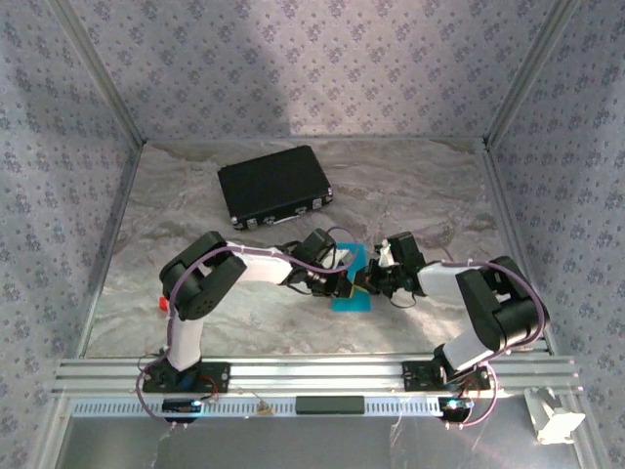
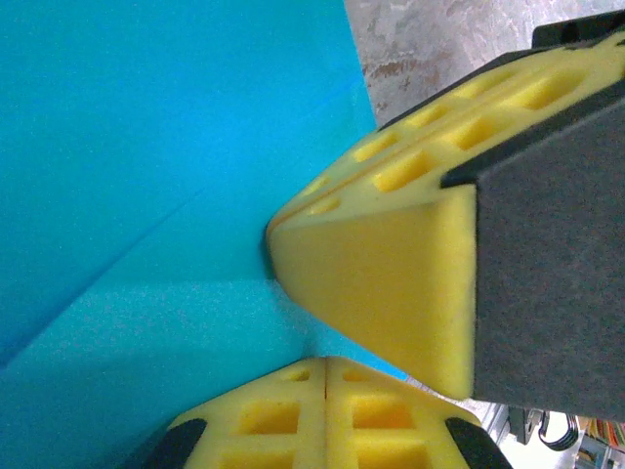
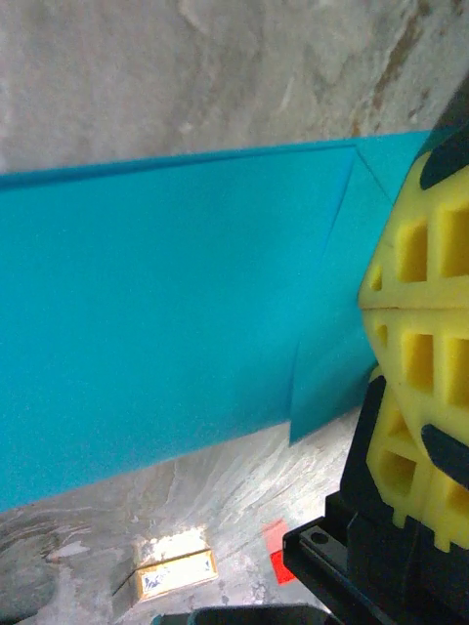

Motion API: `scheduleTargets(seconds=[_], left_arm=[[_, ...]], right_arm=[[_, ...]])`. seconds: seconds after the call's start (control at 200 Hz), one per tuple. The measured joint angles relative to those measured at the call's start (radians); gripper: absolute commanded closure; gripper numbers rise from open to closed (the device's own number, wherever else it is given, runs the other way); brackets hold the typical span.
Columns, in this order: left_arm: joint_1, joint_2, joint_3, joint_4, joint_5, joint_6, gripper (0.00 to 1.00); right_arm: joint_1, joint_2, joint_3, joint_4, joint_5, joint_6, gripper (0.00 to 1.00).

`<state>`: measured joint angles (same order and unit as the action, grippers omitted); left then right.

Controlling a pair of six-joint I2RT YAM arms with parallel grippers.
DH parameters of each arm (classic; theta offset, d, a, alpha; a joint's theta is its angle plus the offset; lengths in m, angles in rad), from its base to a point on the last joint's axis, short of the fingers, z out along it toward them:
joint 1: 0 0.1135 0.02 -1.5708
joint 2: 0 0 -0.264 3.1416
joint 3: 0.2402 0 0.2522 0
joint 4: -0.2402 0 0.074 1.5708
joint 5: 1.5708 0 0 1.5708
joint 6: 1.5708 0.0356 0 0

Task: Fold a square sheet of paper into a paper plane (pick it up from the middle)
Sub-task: Fold the triangle a second time at the center of the table.

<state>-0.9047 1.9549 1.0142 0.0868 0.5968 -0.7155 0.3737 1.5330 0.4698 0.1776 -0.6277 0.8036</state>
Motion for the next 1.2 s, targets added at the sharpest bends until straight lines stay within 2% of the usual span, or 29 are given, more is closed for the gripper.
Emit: scheduleTargets(seconds=[0.72,1.199], left_arm=[[0.0,-0.078,-0.08,-0.043,-0.021,0.069,0.96],[-0.021,-0.162,-0.102,-0.188,-0.068,0.139,0.94]], right_arm=[[-0.016,0.008,-0.009,0.027,-0.022,0.011,1.0],[-0.019,0.013,-0.011,0.04,-0.031,0.019,1.0]])
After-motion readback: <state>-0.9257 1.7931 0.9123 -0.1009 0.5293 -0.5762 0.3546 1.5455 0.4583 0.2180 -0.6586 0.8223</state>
